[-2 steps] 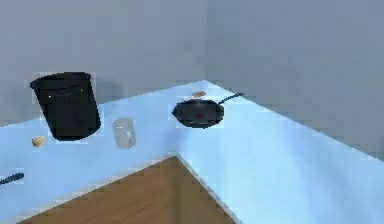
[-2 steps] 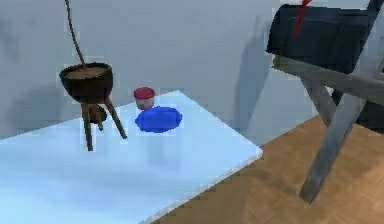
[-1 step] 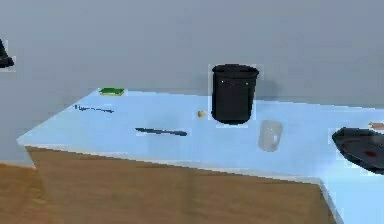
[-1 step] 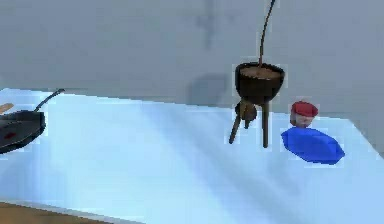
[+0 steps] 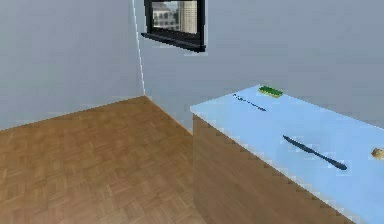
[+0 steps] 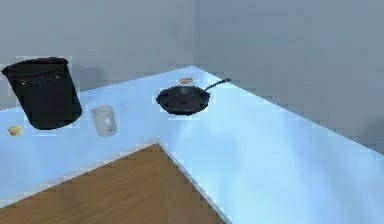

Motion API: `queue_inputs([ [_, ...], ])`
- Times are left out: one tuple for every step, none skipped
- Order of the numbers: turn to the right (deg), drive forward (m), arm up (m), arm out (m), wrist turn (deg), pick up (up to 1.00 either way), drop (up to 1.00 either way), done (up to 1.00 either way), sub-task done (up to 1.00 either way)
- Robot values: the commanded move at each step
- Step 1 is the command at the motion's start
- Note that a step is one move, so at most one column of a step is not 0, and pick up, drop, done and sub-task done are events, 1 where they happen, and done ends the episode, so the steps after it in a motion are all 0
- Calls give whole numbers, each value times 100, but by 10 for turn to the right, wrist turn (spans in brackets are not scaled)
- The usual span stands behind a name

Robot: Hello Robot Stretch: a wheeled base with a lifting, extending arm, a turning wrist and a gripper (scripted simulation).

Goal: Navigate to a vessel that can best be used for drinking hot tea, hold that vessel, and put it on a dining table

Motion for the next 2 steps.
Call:
queue_inputs([
  [-180,0,0,0,0,0,0,0,0],
  [0,0,50,0,0,0,0,0,0],
])
